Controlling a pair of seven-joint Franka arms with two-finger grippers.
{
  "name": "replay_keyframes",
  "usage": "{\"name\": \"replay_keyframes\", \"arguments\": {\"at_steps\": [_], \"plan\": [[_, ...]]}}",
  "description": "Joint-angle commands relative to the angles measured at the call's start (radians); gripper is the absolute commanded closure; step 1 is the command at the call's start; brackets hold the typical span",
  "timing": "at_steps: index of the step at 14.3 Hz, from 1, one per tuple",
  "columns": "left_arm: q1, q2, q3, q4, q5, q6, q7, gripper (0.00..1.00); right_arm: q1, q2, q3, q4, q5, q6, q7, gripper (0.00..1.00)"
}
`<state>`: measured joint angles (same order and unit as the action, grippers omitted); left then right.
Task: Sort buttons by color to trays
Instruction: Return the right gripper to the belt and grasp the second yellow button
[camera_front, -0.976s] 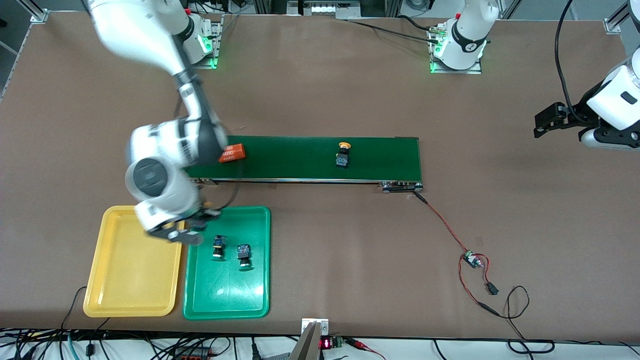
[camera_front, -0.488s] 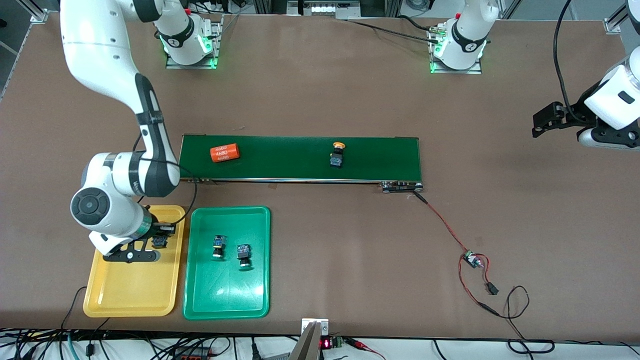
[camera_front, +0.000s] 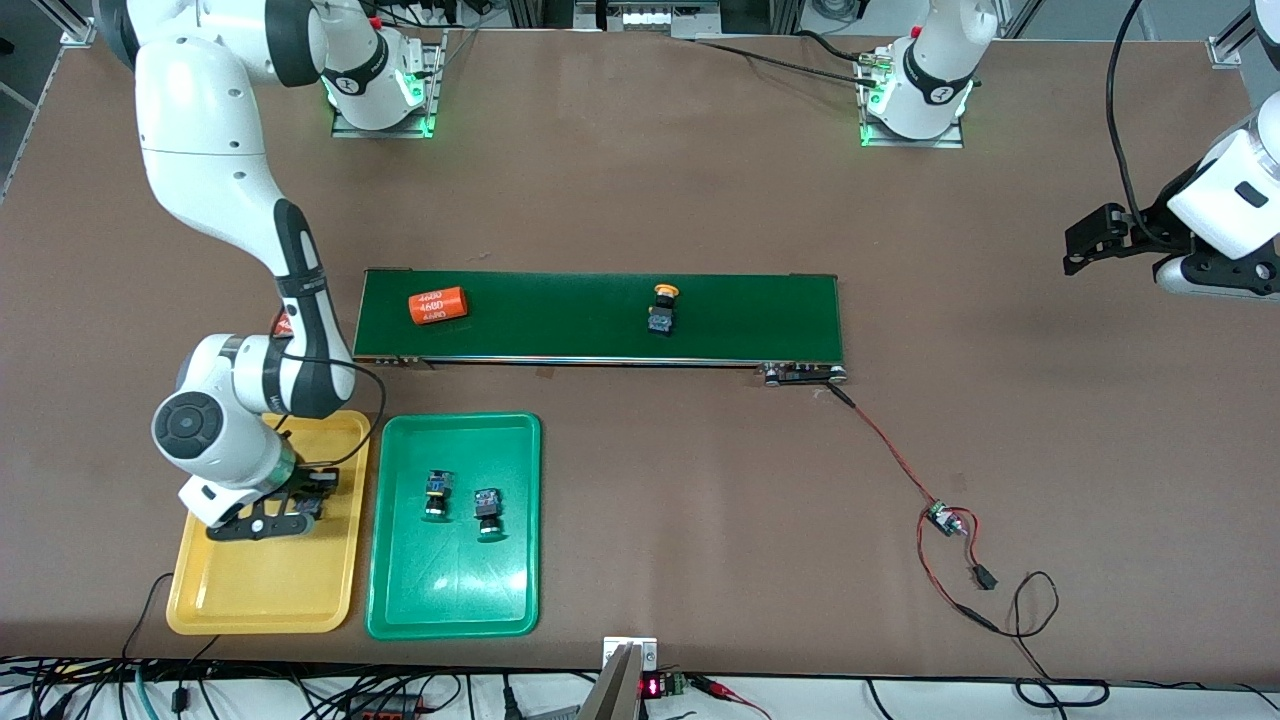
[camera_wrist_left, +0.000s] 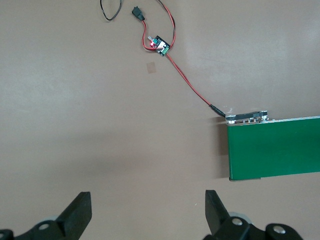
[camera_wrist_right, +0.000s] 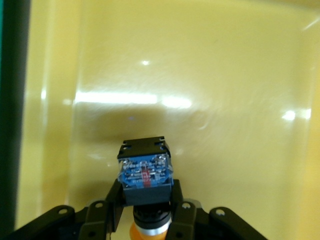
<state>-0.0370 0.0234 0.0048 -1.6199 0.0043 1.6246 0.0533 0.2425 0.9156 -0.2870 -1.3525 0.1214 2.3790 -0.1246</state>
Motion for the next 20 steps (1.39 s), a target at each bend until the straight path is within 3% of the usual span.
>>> {"name": "replay_keyframes", "arguments": {"at_steps": [1, 4, 9, 14, 17, 20], "plan": [[-0.003, 0.015, -0.002, 0.031, 0.011, -0.017, -0.006, 0.00, 0.001, -0.032, 0.014, 0.015, 0.020, -0.035, -0.026, 0.00], [-0.001, 0.013, 0.000, 0.029, 0.011, -0.017, 0.000, 0.00, 0.020, -0.150, 0.015, 0.027, 0.020, -0.275, 0.055, 0.00], [0.000, 0.013, 0.000, 0.031, 0.010, -0.018, -0.004, 0.00, 0.269, -0.276, 0.014, 0.020, 0.003, -0.524, 0.418, 0.00], [0.000, 0.013, 0.000, 0.031, 0.011, -0.018, -0.004, 0.00, 0.521, -0.276, 0.014, 0.019, 0.020, -0.550, 0.718, 0.00], [0.000, 0.013, 0.000, 0.031, 0.011, -0.018, -0.004, 0.00, 0.599, -0.253, 0.016, 0.019, 0.111, -0.540, 0.868, 0.00], [0.000, 0.013, 0.000, 0.031, 0.011, -0.018, -0.004, 0.00, 0.650, -0.225, 0.016, 0.019, 0.127, -0.520, 0.921, 0.00]]}}
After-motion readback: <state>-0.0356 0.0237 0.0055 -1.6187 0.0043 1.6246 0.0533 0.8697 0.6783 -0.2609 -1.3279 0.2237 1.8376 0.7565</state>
